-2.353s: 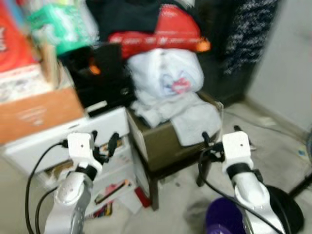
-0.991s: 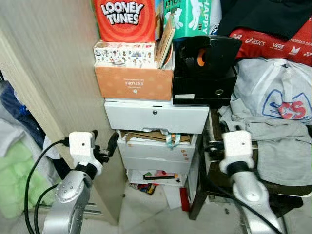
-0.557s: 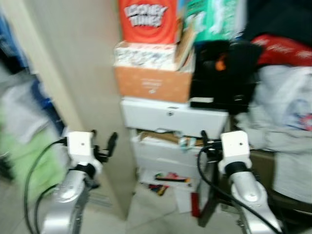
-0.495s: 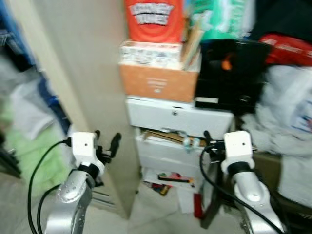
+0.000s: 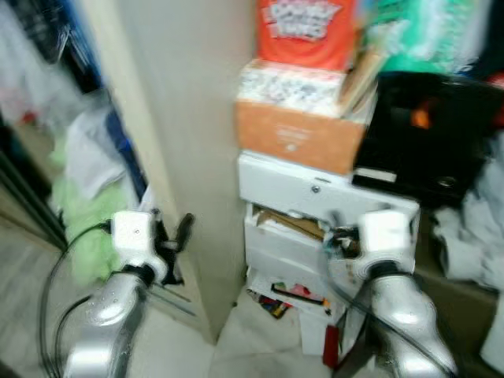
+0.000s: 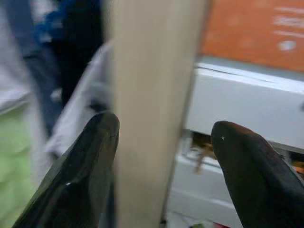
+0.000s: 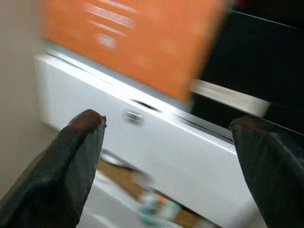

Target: Clean up the room

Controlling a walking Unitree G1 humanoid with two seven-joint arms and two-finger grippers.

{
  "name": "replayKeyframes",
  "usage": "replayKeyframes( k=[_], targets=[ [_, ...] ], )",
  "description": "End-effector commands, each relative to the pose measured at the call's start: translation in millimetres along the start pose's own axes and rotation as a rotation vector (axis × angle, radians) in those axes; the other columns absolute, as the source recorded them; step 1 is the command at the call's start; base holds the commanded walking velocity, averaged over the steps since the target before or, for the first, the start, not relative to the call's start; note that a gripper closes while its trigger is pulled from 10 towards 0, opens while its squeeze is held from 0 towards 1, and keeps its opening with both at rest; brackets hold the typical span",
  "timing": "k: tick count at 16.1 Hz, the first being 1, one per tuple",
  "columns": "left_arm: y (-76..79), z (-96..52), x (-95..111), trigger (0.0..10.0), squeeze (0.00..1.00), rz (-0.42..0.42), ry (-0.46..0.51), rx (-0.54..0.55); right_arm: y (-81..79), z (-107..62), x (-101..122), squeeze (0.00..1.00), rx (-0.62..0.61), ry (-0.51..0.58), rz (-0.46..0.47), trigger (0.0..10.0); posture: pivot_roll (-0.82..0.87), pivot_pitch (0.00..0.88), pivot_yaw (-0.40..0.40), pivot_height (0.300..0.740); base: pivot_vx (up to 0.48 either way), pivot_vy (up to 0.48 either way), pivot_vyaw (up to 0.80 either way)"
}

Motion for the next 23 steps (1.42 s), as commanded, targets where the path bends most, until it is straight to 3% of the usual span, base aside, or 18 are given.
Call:
replayKeyframes(
  k=[1,23],
  targets=[
    [3.9,1.6,3.5,10.0,0.0,0.0,0.009,-0.009,9.1,0.0,-2.8,0.0,-0.021,-0.011,-0.017,10.0,-0.18,0.0,0.011,0.74,0.0,0.0,0.8],
    [4.7,4.7,3.1,10.0,0.0,0.007,0.007,-0.016,9.7,2.0,-3.6,0.0,-0.026,-0.013,-0.015,10.0,-0.17,0.0,0.014,0.74,0.0,0.0,0.8]
  ],
)
Point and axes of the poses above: a point about 5 cm out from each wrist's last joint towards the gripper, its own z axis pointing out of the wrist towards the gripper, its own x axis along the axis of the wrist's last joint, y = z × x, the point moved 6 cm from there along z, pointing out of the wrist towards the gripper, and after that the axes turned 5 degrees about -z, right-handed, at the moved point
